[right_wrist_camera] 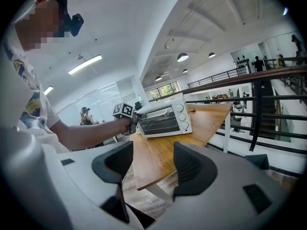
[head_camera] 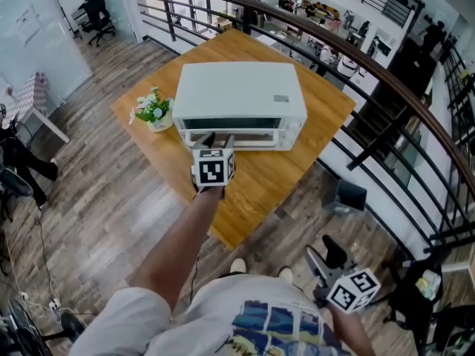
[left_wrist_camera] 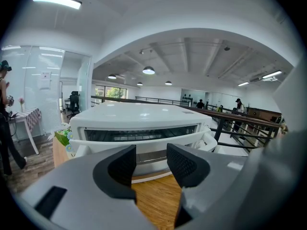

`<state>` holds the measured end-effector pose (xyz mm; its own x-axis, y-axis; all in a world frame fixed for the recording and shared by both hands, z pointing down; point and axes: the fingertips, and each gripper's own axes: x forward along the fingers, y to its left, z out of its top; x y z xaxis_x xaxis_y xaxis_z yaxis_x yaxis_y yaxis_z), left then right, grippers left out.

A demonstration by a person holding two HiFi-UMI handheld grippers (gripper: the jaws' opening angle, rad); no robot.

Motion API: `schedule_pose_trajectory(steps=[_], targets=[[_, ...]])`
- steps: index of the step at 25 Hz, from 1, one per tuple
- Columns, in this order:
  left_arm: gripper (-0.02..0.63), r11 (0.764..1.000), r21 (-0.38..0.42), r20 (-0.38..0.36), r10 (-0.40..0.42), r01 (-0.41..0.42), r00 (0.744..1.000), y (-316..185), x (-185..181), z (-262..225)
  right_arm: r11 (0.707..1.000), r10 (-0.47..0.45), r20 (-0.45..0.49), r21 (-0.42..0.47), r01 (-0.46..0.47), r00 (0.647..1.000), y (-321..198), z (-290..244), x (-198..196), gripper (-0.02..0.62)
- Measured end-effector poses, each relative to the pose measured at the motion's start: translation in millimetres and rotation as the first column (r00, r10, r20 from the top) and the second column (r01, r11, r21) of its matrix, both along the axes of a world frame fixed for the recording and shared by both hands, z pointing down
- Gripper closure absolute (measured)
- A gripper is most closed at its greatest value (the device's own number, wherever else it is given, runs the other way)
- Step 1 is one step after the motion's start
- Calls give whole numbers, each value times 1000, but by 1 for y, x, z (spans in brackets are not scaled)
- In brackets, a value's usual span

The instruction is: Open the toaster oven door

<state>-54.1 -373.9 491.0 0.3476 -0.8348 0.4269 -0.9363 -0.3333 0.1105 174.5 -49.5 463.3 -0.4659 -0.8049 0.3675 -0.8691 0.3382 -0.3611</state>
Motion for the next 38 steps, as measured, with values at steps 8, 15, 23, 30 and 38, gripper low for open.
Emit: schedule_pose_trajectory(steps=[8, 15, 23, 30, 38], targets=[[417, 1000, -1, 1, 3, -3, 1000, 12, 2, 4, 1000, -5, 6, 3, 5, 1000, 1, -2, -2, 351], [417, 1000, -5, 3, 6, -5, 1000, 20, -2, 12, 1000, -6, 0, 2, 6, 1000, 5, 3, -5, 353], [417, 1000, -12, 5, 11, -11, 1000, 28, 1, 15, 1000, 0, 3, 7, 0, 1000, 7, 1, -3, 356], [417, 1000, -9, 3, 12, -12, 1000, 31, 0, 19, 1000, -8, 6, 4, 8, 1000, 7, 3, -6, 356], [417, 1000, -18, 5, 19, -19, 1000, 38, -1, 21, 1000, -12, 13, 3, 12, 1000, 5, 4, -11, 357]])
